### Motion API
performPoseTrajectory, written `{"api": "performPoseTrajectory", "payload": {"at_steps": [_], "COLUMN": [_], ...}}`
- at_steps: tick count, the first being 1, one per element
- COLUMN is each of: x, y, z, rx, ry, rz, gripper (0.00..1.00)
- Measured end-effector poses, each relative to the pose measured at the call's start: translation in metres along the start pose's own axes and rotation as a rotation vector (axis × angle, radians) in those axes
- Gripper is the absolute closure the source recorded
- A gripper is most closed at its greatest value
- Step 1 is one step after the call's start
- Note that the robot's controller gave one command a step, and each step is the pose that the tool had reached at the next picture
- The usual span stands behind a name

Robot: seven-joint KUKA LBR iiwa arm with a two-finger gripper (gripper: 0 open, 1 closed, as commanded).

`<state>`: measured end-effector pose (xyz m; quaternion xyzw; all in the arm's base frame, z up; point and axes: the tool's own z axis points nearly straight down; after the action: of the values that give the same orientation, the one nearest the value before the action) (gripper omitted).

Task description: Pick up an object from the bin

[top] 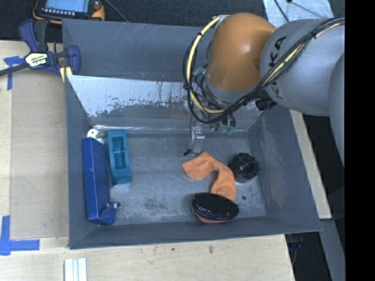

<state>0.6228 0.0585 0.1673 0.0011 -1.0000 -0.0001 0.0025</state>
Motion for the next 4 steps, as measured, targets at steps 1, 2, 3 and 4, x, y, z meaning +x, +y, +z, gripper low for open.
{"api": "performPoseTrajectory", "payload": {"at_steps": [1, 2, 3, 4], "x": [-0.002, 0.009, 0.02, 0.047], "y": [0.0, -0.039, -0.074, -0.067], "z": [-0.005, 0.048, 0.053, 0.029], "rx": [0.0, -0.001, 0.0, -0.001], "ry": [-0.009, -0.011, -0.004, -0.008], "rz": [0.001, 0.128, 0.046, 0.099], "gripper": [0.0, 0.0, 0.0, 0.0]}}
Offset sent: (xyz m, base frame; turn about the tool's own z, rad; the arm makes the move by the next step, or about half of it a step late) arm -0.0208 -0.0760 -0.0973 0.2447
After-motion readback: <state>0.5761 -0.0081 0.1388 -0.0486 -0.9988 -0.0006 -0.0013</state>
